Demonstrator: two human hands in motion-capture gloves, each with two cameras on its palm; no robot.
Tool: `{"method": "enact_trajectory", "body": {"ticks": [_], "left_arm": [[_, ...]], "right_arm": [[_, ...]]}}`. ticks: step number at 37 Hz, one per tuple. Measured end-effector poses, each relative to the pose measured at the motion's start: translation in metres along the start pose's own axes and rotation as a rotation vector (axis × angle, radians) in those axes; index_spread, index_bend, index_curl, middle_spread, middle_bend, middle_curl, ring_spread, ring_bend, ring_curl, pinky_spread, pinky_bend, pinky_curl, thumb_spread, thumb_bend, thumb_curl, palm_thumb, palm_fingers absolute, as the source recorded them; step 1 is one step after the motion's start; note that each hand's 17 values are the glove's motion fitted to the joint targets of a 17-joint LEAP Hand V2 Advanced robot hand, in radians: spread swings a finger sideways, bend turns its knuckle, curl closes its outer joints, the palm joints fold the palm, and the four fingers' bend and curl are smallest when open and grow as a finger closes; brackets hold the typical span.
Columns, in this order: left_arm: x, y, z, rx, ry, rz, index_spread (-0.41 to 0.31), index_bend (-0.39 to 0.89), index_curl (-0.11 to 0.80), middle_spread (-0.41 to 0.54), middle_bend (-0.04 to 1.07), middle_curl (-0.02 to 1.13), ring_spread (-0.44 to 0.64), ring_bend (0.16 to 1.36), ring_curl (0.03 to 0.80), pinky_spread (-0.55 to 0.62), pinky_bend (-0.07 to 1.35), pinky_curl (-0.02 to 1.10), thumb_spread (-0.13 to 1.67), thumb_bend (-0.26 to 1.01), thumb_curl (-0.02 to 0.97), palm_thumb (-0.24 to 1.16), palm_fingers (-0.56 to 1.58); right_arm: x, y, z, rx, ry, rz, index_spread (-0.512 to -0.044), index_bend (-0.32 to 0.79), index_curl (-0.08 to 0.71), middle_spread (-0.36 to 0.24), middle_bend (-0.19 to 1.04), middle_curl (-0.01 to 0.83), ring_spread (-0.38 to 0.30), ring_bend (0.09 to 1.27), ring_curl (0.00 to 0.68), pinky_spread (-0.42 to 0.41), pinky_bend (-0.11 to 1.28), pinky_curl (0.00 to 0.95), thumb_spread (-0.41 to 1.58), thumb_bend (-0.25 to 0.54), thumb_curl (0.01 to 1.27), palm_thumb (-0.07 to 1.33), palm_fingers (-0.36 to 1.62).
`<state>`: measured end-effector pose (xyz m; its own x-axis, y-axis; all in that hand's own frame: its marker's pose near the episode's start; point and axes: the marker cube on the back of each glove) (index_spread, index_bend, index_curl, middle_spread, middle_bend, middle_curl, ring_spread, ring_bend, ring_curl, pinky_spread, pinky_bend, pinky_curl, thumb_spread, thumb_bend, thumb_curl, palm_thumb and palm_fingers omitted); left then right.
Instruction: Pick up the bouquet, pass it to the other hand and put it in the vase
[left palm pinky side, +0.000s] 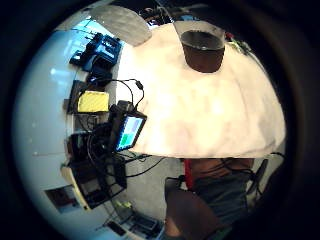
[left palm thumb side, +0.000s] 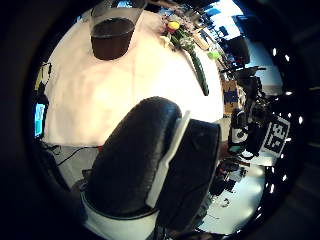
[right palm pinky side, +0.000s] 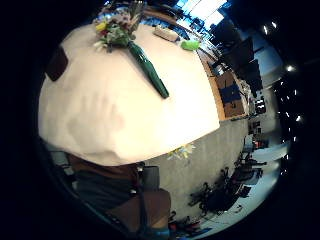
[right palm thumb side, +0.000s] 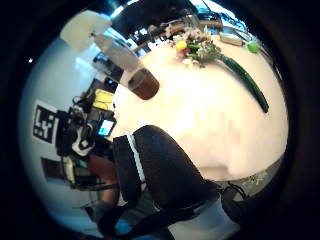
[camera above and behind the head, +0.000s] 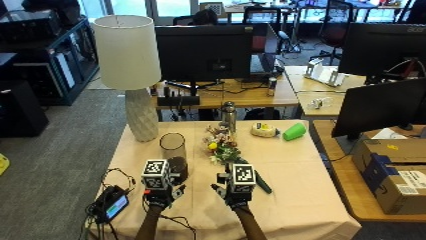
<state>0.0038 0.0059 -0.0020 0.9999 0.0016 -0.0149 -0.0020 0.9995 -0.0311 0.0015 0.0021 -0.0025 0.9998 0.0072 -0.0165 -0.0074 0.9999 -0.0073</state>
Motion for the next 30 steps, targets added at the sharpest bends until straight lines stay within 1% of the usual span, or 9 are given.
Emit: {"method": "enact_trajectory", "body": {"ticks": [2, 5, 8, 11, 19, 26, 30], "left_arm": [[0.001, 0.000, 0.000, 0.002, 0.006, 0.005, -0.026, 0.12, 0.041, 0.106, 0.18, 0.05, 0.21, 0.40, 0.075, 0.26, 0.33, 0.07, 0.45, -0.04, 0.011, -0.04, 0.21], [0.004, 0.002, -0.002, -0.001, 0.013, 0.010, -0.033, 0.13, 0.066, 0.136, 0.18, 0.08, 0.28, 0.44, 0.113, 0.34, 0.35, 0.11, 0.61, -0.04, 0.025, -0.05, 0.18], [0.006, 0.002, -0.003, 0.000, 0.012, 0.017, -0.037, 0.14, 0.089, 0.157, 0.18, 0.11, 0.33, 0.47, 0.136, 0.39, 0.36, 0.14, 0.72, -0.04, 0.040, -0.05, 0.16], [0.006, -0.002, -0.001, 0.006, 0.009, 0.024, -0.040, 0.14, 0.111, 0.172, 0.18, 0.13, 0.37, 0.49, 0.152, 0.43, 0.38, 0.16, 0.80, -0.04, 0.053, -0.05, 0.14], [0.008, -0.001, -0.006, 0.010, 0.003, 0.023, -0.044, 0.15, 0.159, 0.192, 0.19, 0.17, 0.43, 0.52, 0.174, 0.48, 0.40, 0.20, 0.93, -0.05, 0.084, -0.06, 0.11], [0.010, 0.000, -0.009, 0.004, 0.016, 0.025, -0.046, 0.15, 0.191, 0.200, 0.19, 0.20, 0.45, 0.53, 0.189, 0.50, 0.41, 0.23, 0.97, -0.05, 0.104, -0.06, 0.09], [0.009, -0.004, -0.006, 0.009, 0.024, 0.029, -0.046, 0.15, 0.207, 0.202, 0.19, 0.22, 0.46, 0.54, 0.197, 0.51, 0.41, 0.24, 0.99, -0.05, 0.113, -0.06, 0.08]], "right_arm": [[0.001, 0.000, 0.000, -0.001, 0.006, 0.001, -0.232, 0.18, 0.060, -0.005, 0.18, 0.050, 0.073, 0.17, 0.016, 0.146, 0.41, 0.102, 0.49, 0.065, 0.04, 0.13, 0.12], [0.002, 0.000, 0.000, 0.000, 0.012, -0.002, -0.295, 0.17, 0.095, -0.007, 0.19, 0.079, 0.097, 0.18, 0.035, 0.187, 0.43, 0.144, 0.66, 0.057, 0.06, 0.14, 0.10], [0.001, 0.001, -0.003, -0.006, -0.002, -0.005, -0.337, 0.17, 0.123, -0.008, 0.19, 0.106, 0.114, 0.18, 0.047, 0.214, 0.45, 0.172, 0.79, 0.050, 0.08, 0.15, 0.08], [0.002, 0.000, -0.005, -0.003, -0.018, -0.007, -0.365, 0.17, 0.145, -0.004, 0.19, 0.126, 0.131, 0.19, 0.060, 0.233, 0.46, 0.192, 0.88, 0.037, 0.10, 0.16, 0.07], [0.005, 0.000, -0.010, -0.023, -0.031, -0.008, -0.396, 0.17, 0.191, -0.003, 0.19, 0.175, 0.155, 0.20, 0.091, 0.259, 0.46, 0.230, 1.01, 0.006, 0.15, 0.18, 0.05], [0.011, -0.007, -0.007, -0.026, -0.011, -0.018, -0.408, 0.16, 0.216, -0.002, 0.19, 0.209, 0.164, 0.20, 0.116, 0.268, 0.47, 0.255, 1.05, -0.016, 0.18, 0.19, 0.04], [0.023, -0.019, -0.001, -0.023, 0.001, -0.009, -0.411, 0.16, 0.228, -0.002, 0.19, 0.224, 0.168, 0.20, 0.128, 0.271, 0.47, 0.266, 1.06, -0.020, 0.20, 0.19, 0.03]]}}
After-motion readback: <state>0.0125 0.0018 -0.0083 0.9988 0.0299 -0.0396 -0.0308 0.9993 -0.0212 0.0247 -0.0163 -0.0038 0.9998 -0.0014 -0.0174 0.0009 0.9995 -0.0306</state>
